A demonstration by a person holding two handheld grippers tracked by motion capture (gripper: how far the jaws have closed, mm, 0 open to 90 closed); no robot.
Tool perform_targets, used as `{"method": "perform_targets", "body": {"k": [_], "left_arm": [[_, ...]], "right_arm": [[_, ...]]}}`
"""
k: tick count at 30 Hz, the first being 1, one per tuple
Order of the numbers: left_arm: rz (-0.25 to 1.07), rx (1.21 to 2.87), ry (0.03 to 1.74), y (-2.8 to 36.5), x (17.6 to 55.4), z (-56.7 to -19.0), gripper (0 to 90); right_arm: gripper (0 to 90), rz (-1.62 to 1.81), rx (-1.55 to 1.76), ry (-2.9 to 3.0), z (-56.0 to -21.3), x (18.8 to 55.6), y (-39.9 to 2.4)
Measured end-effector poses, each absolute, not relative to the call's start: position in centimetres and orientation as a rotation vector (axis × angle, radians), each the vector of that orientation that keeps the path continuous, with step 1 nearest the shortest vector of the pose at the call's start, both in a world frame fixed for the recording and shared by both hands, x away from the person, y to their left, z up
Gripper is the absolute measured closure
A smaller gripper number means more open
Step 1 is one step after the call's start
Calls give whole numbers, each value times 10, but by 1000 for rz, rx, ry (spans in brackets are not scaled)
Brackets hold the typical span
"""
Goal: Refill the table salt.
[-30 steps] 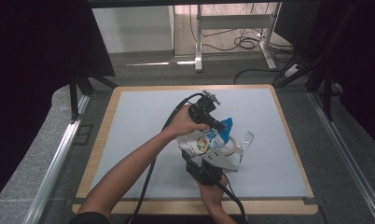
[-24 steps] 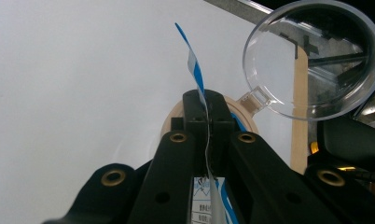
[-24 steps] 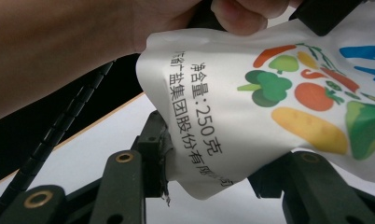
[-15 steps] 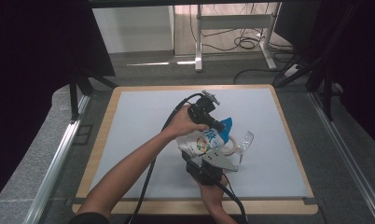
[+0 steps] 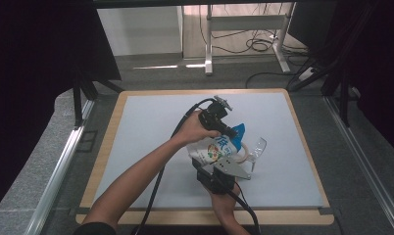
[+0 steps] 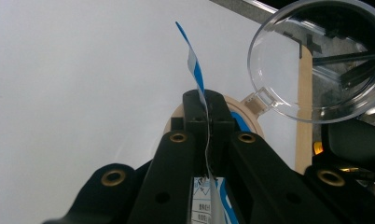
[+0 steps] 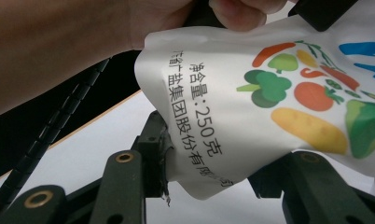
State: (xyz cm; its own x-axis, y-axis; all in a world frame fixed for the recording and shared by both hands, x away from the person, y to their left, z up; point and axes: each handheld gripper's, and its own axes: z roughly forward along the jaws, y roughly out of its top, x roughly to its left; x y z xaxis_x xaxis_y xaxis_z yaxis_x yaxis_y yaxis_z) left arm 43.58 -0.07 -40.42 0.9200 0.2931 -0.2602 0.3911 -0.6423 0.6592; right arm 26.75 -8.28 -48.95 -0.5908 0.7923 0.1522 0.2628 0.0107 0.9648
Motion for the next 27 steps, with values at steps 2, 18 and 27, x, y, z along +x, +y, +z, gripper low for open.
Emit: {"method": "perform_targets", "body": {"k": [2, 18, 27], "left_arm": [[-167, 2310, 484, -1, 436, -404, 898], [-165, 2324, 473, -4, 436, -399, 898], [-167, 2320, 478, -4, 436, -399, 898]], "right_arm": [[563, 1611, 1080, 1856, -489, 267, -83], [563, 1621, 1090, 1822, -484, 266, -82], [563, 1625, 1093, 1818, -483, 266, -81]]}}
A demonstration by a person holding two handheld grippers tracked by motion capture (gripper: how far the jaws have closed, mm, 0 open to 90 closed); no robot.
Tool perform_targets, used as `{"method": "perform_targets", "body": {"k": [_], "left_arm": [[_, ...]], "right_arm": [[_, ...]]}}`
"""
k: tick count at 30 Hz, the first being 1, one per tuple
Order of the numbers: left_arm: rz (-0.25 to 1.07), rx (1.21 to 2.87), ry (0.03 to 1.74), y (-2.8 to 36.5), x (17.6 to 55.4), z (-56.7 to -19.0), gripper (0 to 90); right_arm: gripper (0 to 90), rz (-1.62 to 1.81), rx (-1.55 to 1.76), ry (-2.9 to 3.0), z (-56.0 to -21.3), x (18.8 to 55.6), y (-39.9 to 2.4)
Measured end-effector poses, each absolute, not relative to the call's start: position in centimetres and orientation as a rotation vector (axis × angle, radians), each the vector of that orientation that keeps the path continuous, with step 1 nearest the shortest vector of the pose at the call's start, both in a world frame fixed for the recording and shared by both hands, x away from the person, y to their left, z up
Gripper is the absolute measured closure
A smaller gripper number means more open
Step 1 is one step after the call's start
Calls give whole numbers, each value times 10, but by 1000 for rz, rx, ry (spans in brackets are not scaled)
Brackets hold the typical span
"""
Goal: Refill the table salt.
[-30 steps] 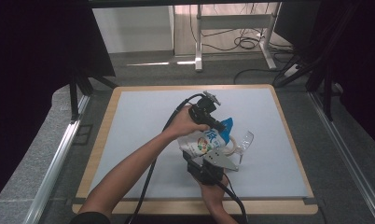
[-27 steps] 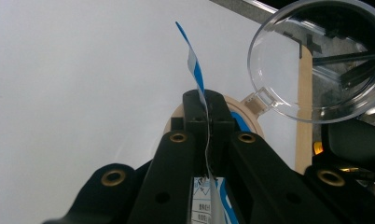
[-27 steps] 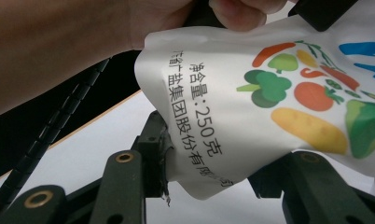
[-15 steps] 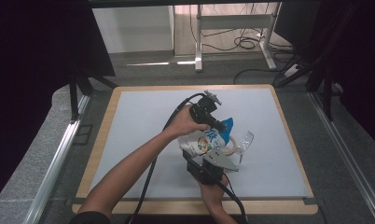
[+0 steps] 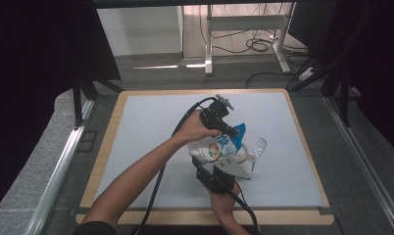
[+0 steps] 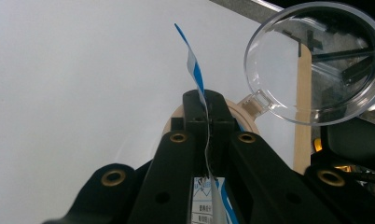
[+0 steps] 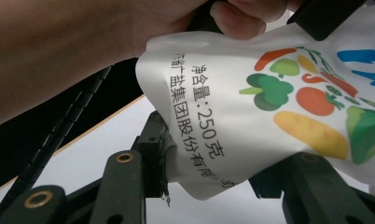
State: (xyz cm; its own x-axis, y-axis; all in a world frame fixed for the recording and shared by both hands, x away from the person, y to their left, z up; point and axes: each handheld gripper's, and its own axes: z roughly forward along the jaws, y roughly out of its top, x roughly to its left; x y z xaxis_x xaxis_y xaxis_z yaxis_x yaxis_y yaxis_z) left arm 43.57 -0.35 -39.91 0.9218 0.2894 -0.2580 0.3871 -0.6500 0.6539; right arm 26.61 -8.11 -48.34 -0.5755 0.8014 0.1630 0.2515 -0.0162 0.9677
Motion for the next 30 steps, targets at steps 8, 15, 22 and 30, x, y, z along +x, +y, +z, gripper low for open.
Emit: {"method": "perform_targets", "body": {"k": [8, 15, 22, 30], "left_arm": [[-162, 2322, 474, -3, 436, -399, 898], [-162, 2319, 475, -3, 435, -399, 898], [-156, 2320, 475, -2, 435, -398, 898], [-153, 2320, 475, -2, 435, -399, 898]], "right_arm": [[563, 1623, 1089, 1817, -484, 266, -81], [563, 1623, 1088, 1821, -483, 266, -81], [563, 1623, 1085, 1820, -484, 266, -81], [564, 1621, 1080, 1824, -484, 267, -81]]}}
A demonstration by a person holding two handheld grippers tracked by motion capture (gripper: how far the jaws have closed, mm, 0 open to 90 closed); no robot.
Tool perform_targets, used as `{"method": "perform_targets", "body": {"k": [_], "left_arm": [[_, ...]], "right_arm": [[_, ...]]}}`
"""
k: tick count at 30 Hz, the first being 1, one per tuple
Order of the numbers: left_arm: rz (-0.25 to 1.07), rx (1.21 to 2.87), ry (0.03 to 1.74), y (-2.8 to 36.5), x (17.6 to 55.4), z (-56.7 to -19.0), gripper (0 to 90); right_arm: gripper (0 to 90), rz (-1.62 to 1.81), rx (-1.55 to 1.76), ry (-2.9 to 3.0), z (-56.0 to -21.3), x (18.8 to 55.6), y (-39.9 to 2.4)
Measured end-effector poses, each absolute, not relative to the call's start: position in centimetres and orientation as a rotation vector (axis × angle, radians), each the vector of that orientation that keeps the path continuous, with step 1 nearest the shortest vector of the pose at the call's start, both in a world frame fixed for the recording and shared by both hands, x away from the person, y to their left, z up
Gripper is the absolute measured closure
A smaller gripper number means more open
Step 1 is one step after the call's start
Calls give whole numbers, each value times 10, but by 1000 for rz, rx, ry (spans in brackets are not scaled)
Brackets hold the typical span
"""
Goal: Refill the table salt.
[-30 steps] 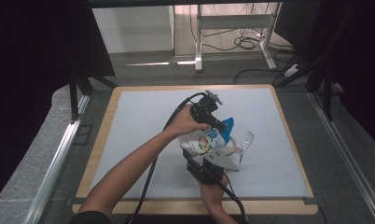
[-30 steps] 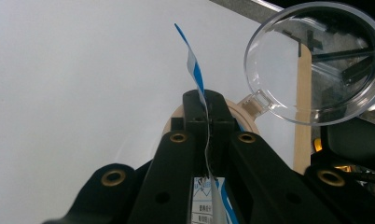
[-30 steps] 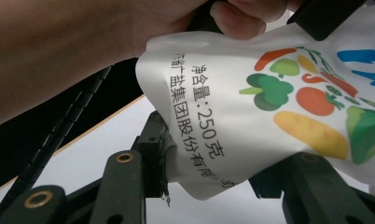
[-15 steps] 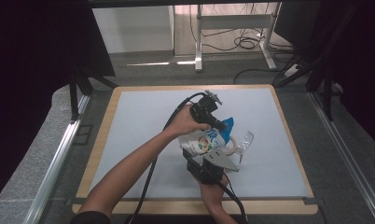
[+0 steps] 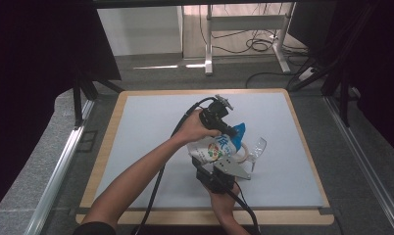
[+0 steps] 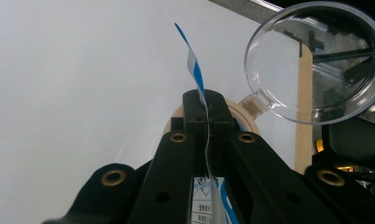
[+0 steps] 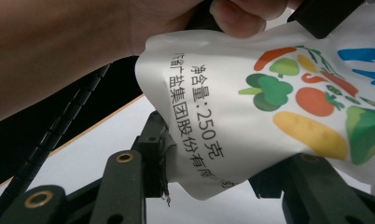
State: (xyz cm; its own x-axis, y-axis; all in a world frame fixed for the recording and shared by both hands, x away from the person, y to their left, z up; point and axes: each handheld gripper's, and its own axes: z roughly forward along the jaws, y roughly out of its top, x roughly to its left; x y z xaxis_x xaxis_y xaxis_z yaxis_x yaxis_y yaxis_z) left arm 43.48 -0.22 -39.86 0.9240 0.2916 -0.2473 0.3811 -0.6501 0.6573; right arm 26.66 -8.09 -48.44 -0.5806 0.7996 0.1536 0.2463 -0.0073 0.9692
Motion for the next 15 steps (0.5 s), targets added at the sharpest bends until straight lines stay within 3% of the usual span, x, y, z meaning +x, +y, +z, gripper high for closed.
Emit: {"method": "perform_targets", "body": {"k": [15], "left_arm": [[-151, 2323, 477, -3, 434, -398, 898]], "right_arm": [[564, 1624, 1080, 1824, -484, 266, -81]]}}
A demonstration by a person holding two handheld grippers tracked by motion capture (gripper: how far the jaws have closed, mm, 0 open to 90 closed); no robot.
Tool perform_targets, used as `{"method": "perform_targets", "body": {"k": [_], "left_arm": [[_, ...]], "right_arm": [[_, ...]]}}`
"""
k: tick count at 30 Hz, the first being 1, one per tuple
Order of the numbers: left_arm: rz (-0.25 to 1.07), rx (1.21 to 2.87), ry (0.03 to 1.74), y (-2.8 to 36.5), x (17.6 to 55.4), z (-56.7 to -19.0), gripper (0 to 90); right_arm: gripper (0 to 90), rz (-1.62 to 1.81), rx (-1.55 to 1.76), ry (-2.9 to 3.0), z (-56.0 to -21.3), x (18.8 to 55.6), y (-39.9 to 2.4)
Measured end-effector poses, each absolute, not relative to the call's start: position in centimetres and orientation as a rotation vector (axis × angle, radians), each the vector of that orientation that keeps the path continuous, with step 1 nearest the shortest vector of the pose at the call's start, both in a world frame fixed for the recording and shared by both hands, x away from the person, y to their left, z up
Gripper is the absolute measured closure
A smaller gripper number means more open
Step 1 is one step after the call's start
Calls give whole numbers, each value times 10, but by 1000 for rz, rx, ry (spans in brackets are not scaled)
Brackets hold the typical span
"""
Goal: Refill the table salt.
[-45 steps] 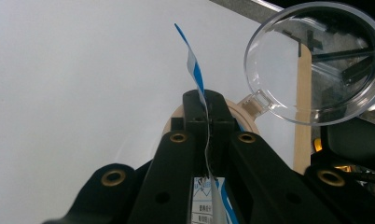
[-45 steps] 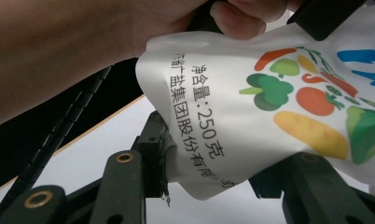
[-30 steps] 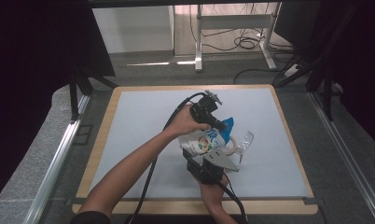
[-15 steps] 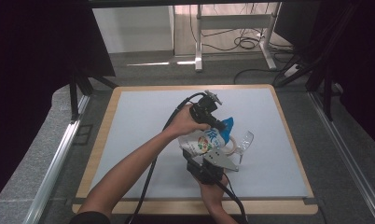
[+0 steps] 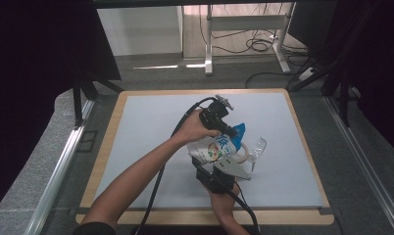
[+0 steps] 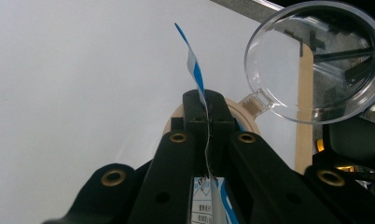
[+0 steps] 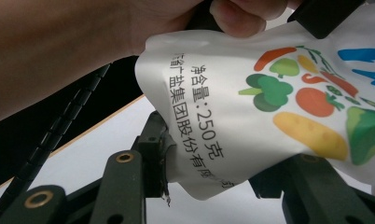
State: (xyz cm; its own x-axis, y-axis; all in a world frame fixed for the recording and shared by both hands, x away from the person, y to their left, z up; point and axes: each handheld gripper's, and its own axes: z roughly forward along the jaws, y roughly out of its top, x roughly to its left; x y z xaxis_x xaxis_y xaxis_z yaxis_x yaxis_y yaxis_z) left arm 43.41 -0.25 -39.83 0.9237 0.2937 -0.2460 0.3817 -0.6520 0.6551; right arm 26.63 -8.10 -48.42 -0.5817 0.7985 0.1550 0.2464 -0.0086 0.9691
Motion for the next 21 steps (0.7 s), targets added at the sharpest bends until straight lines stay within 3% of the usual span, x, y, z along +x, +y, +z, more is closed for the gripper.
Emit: {"method": "perform_targets", "body": {"k": [21], "left_arm": [[-158, 2340, 469, -4, 434, -399, 898]], "right_arm": [[563, 1646, 1110, 1817, -480, 265, -82]]}}
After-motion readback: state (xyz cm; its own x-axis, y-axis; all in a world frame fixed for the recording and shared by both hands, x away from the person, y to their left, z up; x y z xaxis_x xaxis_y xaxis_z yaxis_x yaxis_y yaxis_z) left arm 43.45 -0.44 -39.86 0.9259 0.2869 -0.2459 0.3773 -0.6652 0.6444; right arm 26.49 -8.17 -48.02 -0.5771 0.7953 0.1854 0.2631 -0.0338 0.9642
